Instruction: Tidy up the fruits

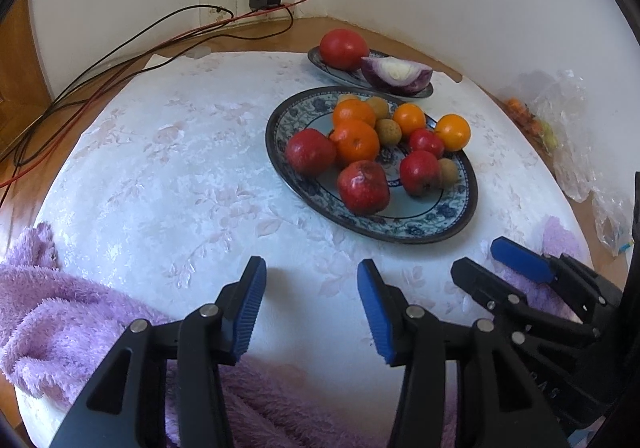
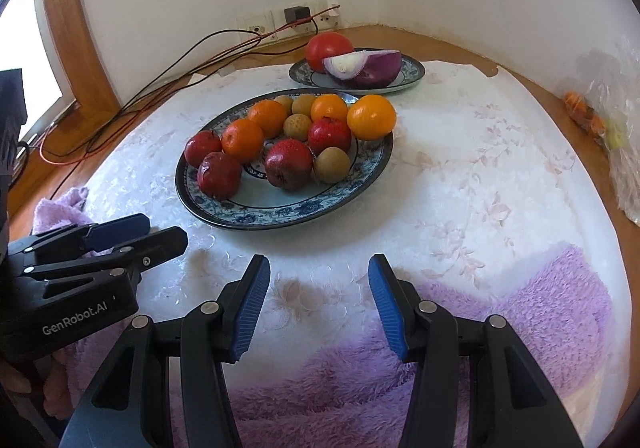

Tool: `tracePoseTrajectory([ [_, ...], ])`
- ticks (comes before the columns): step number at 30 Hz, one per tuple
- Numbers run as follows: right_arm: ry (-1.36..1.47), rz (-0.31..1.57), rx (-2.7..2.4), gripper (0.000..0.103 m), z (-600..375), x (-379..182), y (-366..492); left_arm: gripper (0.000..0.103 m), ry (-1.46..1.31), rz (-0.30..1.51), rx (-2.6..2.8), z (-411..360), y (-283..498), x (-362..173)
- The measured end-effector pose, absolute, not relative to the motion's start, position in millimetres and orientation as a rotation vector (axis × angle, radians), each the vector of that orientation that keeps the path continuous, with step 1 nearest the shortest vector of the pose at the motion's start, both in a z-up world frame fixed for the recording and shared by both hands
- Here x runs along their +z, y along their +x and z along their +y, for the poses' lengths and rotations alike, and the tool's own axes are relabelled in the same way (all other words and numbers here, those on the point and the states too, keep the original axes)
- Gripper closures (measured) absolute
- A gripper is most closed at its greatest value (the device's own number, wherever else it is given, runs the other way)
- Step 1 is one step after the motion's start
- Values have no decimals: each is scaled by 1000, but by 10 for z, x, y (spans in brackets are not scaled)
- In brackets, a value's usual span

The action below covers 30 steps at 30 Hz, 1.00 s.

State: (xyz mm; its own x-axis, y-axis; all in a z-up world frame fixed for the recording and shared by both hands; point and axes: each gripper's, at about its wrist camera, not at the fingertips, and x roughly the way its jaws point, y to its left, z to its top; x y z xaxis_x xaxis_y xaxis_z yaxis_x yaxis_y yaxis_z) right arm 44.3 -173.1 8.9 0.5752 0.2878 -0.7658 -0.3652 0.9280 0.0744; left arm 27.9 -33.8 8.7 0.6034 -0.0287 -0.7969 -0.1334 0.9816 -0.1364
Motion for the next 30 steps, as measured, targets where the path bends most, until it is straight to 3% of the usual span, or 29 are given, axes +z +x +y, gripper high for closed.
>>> tracePoseTrajectory([
  [6, -111, 869, 376, 47, -1692, 76, 424, 44, -171, 925, 52, -385, 303, 73],
  [30, -94, 865, 378, 46, -1708, 77, 418, 41, -97, 910, 95, -464, 303, 17],
])
